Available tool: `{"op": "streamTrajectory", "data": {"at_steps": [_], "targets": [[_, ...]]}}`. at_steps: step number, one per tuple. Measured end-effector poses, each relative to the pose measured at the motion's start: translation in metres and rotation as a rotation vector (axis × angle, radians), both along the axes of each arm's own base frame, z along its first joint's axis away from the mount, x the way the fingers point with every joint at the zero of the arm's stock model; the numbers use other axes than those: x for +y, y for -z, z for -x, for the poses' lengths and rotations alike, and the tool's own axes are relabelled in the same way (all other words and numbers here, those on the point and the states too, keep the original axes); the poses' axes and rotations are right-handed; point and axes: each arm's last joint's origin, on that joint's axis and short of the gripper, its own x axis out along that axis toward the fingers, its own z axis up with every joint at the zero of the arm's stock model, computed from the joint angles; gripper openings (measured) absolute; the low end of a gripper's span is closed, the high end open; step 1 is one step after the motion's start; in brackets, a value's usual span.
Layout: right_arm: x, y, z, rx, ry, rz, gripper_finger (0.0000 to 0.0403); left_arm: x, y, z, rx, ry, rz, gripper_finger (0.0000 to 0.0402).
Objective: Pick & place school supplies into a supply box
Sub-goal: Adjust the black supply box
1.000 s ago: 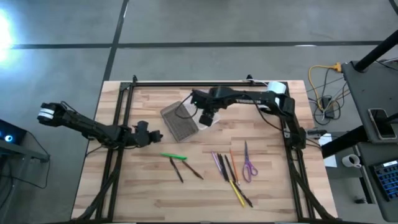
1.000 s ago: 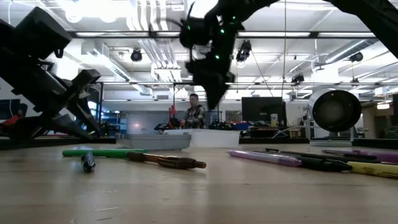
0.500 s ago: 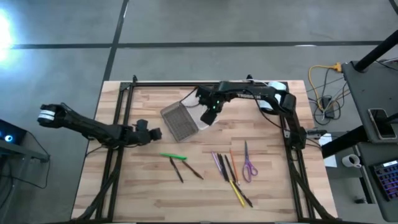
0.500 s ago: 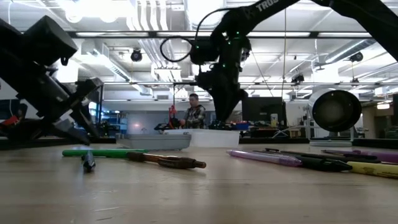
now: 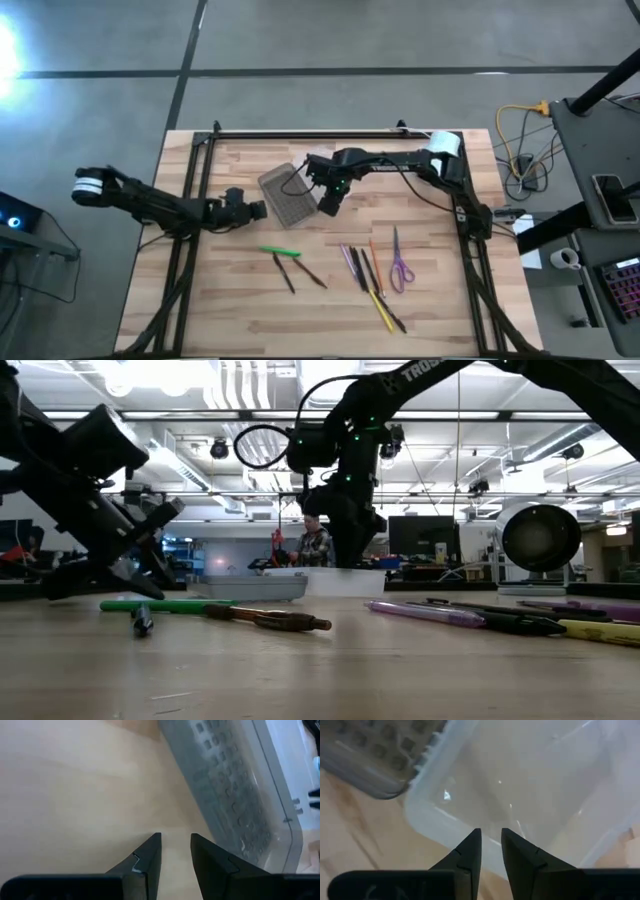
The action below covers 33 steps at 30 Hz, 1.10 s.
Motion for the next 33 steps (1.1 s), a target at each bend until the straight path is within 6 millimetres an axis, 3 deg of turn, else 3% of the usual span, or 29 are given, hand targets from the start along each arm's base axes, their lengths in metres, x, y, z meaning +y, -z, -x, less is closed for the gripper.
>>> {"op": "streamTrajectory", "data": {"at_steps": [10, 15, 20, 27, 33], "targets": [[0.015, 0.015, -0.007, 0.018, 0.002, -0.071, 0.0070, 0.024, -0.004, -0.011, 0.063, -0.021, -0.086, 0.0092], [0.032, 0.020, -0.014, -0.012, -0.045, -0.135, 0.0071, 0.040, -0.008, -0.020, 0.096, 0.008, -0.085, 0.0092], [0.052, 0.004, -0.025, -0.171, -0.100, -0.233, 0.0068, 0.051, -0.014, -0.032, 0.109, 0.010, -0.107, 0.0092], [0.059, -0.007, -0.040, -0.338, -0.095, -0.255, 0.0074, 0.066, -0.026, -0.052, 0.135, 0.043, -0.177, 0.0092], [0.051, -0.018, -0.035, -0.331, -0.048, -0.089, 0.0080, 0.072, -0.039, -0.054, 0.203, 0.091, -0.227, 0.0092]]}}
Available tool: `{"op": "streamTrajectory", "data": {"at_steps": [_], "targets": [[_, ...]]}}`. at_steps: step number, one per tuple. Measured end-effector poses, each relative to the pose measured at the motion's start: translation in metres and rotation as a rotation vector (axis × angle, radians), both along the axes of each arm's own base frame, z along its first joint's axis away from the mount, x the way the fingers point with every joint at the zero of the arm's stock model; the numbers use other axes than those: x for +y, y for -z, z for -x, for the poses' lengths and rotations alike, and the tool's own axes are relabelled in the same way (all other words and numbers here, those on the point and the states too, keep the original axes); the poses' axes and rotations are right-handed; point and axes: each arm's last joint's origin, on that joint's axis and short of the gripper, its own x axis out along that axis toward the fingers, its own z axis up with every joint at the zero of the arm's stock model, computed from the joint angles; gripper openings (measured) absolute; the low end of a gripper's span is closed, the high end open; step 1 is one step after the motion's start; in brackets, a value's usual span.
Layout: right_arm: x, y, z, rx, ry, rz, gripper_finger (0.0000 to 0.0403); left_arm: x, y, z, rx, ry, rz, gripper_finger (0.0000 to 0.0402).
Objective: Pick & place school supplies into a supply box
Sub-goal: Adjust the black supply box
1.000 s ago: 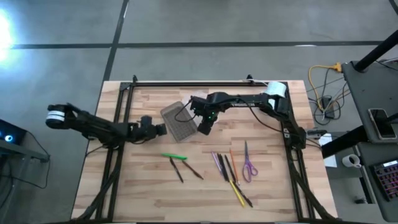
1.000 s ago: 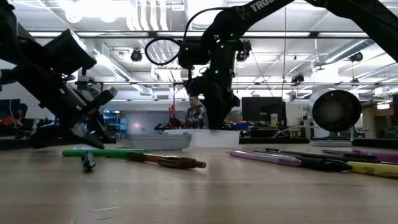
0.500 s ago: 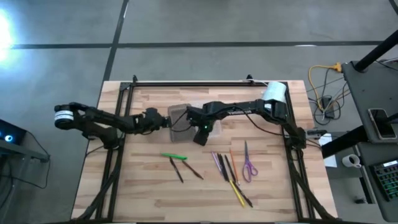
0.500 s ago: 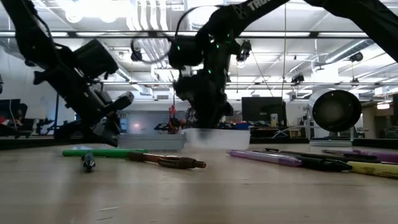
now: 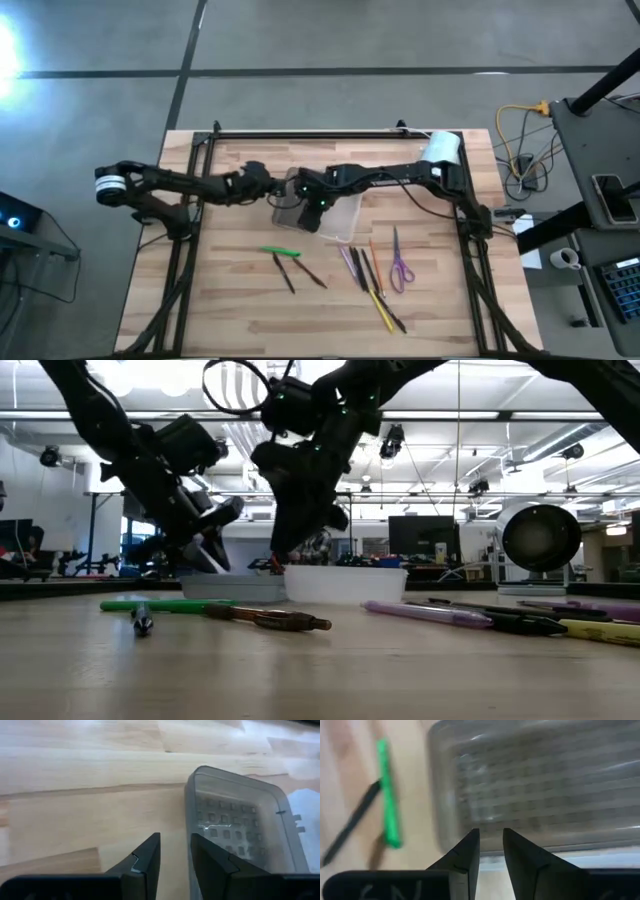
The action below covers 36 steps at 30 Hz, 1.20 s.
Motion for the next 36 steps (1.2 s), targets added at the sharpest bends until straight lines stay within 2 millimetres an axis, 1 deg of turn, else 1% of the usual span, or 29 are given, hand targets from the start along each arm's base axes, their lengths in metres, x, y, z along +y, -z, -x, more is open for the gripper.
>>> {"op": "streamTrajectory", "data": {"at_steps": [4, 7, 10, 14, 18, 23, 26, 28, 31, 34, 36], "targets": [[-0.006, -0.019, 0.015, 0.053, -0.038, 0.068, 0.0077, -0.004, -0.005, 0.017, 0.072, -0.009, 0.015, 0.0092], [-0.006, -0.022, 0.034, 0.213, -0.090, 0.116, 0.0071, -0.013, -0.007, 0.035, 0.085, -0.020, 0.047, 0.0092], [-0.003, -0.021, 0.049, 0.366, -0.124, 0.149, 0.0067, -0.028, -0.011, 0.049, -0.006, -0.004, 0.081, 0.0092], [0.004, -0.026, 0.063, 0.397, -0.111, 0.170, 0.0067, -0.050, -0.014, 0.064, -0.167, 0.064, 0.161, 0.0092], [0.005, -0.020, 0.079, 0.433, -0.055, 0.154, 0.0072, -0.071, -0.009, 0.072, -0.235, 0.129, 0.243, 0.0092], [0.005, -0.016, 0.112, 0.483, 0.060, 0.142, 0.0074, -0.089, -0.004, 0.071, -0.227, 0.181, 0.297, 0.0092], [0.008, -0.009, 0.132, 0.514, 0.127, 0.122, 0.0072, -0.096, -0.009, 0.065, -0.235, 0.209, 0.307, 0.0092], [0.009, -0.006, 0.142, 0.501, 0.179, 0.109, 0.0073, -0.101, -0.012, 0.060, -0.232, 0.233, 0.312, 0.0092], [0.010, 0.006, 0.153, 0.517, 0.230, 0.091, 0.0076, -0.105, -0.010, 0.051, -0.177, 0.263, 0.331, 0.0092], [0.011, 0.017, 0.158, 0.517, 0.264, 0.064, 0.0077, -0.110, -0.005, 0.043, -0.113, 0.286, 0.353, 0.0092], [0.012, 0.023, 0.159, 0.512, 0.286, 0.052, 0.0076, -0.113, -0.002, 0.036, -0.104, 0.294, 0.358, 0.0092]]}}
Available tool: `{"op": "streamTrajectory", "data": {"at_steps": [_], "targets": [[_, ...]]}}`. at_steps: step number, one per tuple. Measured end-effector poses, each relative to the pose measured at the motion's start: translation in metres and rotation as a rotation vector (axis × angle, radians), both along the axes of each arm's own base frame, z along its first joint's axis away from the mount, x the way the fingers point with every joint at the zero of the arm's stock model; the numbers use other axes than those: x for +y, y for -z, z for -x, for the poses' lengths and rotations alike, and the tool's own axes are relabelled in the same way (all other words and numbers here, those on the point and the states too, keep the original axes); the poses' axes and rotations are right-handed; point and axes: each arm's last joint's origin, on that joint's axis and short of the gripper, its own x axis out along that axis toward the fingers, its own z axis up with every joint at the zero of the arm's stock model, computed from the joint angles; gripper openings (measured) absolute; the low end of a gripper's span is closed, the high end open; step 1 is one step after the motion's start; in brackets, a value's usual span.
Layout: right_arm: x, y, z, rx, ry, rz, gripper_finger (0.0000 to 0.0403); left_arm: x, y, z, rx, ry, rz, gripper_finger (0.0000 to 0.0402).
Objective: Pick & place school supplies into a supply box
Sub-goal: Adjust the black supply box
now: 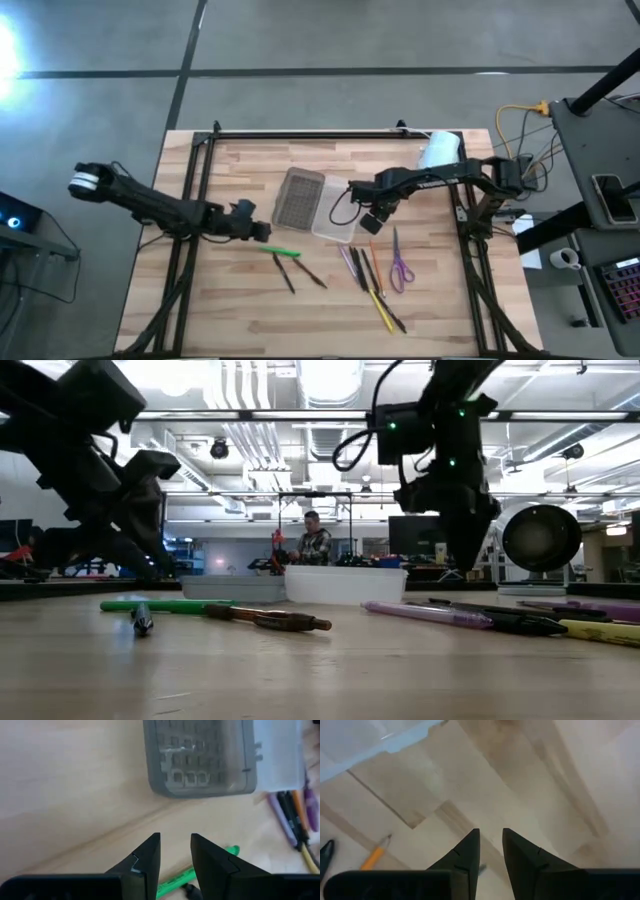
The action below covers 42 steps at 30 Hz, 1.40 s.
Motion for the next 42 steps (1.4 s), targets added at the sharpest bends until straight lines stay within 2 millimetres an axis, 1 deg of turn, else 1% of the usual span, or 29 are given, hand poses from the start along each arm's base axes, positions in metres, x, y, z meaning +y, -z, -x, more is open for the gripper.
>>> {"op": "streamTrajectory", "data": {"at_steps": [5, 8, 13, 16, 22, 26, 29, 31, 33, 35, 37, 40, 42], "targets": [[0.000, 0.012, 0.004, -0.022, 0.061, 0.003, 0.0073, -0.004, -0.001, -0.021, -0.033, 0.009, 0.000, 0.0092], [-0.002, 0.016, 0.006, -0.028, 0.071, 0.004, 0.0075, -0.006, 0.005, -0.032, 0.012, 0.021, -0.019, 0.0092], [-0.005, 0.021, 0.002, -0.104, 0.073, 0.002, 0.0076, -0.008, 0.020, -0.047, 0.095, 0.007, -0.047, 0.0092], [-0.003, 0.019, -0.004, -0.159, 0.065, -0.038, 0.0072, -0.008, 0.021, -0.054, 0.079, -0.045, -0.064, 0.0092], [0.008, 0.007, -0.027, -0.275, -0.002, -0.081, 0.0072, 0.005, 0.018, -0.054, 0.062, -0.157, -0.132, 0.0092], [0.020, 0.000, -0.047, -0.336, -0.067, -0.130, 0.0075, 0.016, 0.019, -0.053, 0.079, -0.178, -0.160, 0.0092], [0.030, 0.001, -0.065, -0.358, -0.133, -0.181, 0.0073, 0.027, 0.020, -0.053, 0.096, -0.199, -0.183, 0.0092], [0.037, 0.004, -0.073, -0.351, -0.180, -0.241, 0.0071, 0.032, 0.020, -0.052, 0.104, -0.206, -0.196, 0.0092], [0.042, 0.003, -0.079, -0.352, -0.234, -0.266, 0.0069, 0.035, 0.019, -0.052, 0.108, -0.206, -0.206, 0.0092], [0.042, -0.002, -0.077, -0.306, -0.246, -0.230, 0.0068, 0.036, 0.019, -0.050, 0.122, -0.207, -0.209, 0.0092], [0.039, -0.008, -0.070, -0.245, -0.238, -0.149, 0.0068, 0.036, 0.019, -0.047, 0.152, -0.205, -0.212, 0.0092], [0.025, -0.020, -0.052, -0.153, -0.189, -0.010, 0.0072, 0.035, 0.016, -0.043, 0.168, -0.196, -0.213, 0.0092], [0.010, -0.022, -0.040, -0.135, -0.120, 0.035, 0.0073, 0.034, 0.012, -0.041, 0.150, -0.196, -0.206, 0.0092]]}}
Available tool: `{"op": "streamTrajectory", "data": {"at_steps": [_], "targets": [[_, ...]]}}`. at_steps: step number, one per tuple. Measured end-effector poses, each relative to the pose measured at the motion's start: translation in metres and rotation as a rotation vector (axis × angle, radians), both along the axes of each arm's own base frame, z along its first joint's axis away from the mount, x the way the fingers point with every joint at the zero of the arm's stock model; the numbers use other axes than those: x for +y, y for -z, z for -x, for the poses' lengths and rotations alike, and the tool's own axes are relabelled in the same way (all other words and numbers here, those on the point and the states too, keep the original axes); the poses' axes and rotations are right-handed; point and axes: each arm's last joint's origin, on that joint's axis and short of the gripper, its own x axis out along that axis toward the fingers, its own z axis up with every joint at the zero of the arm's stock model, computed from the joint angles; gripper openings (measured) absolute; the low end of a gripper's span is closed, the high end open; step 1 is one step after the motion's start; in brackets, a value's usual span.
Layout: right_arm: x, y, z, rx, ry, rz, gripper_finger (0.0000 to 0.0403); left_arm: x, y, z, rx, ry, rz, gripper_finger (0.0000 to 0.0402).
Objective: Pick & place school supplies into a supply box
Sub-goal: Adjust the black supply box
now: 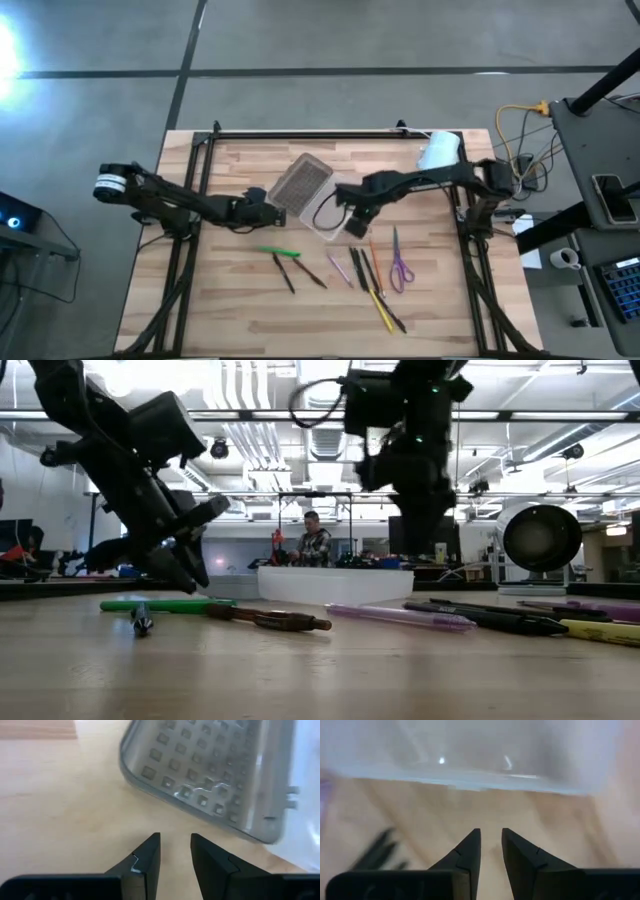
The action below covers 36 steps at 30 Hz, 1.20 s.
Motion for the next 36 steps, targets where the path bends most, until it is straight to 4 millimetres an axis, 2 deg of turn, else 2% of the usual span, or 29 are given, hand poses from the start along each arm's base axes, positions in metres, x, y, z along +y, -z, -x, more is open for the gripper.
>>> {"op": "streamTrajectory", "data": {"at_steps": [8, 11, 15, 20, 26, 31, 36], "targets": [[-0.086, 0.015, 0.032, -0.061, 0.369, 0.049, 0.0068, -0.001, -0.015, 0.003, -0.068, 0.008, 0.001, 0.0092], [-0.104, 0.016, 0.037, -0.074, 0.425, 0.089, 0.0070, -0.003, -0.015, 0.004, -0.061, 0.016, 0.002, 0.0092], [-0.118, 0.012, 0.033, -0.156, 0.431, 0.116, 0.0072, -0.004, -0.008, 0.006, -0.008, 0.026, 0.003, 0.0092], [-0.122, 0.022, 0.030, -0.202, 0.437, 0.109, 0.0071, -0.003, 0.003, 0.010, 0.041, 0.018, 0.003, 0.0092], [-0.120, 0.053, 0.022, -0.141, 0.446, -0.015, 0.0079, 0.002, 0.005, 0.011, 0.049, -0.003, 0.001, 0.0092], [-0.104, 0.046, 0.006, -0.188, 0.368, -0.072, 0.0077, 0.003, 0.006, 0.011, 0.049, -0.012, -0.007, 0.0092], [-0.078, 0.039, -0.009, -0.220, 0.255, -0.154, 0.0068, 0.003, 0.009, 0.015, 0.063, -0.022, -0.022, 0.0092]]}}
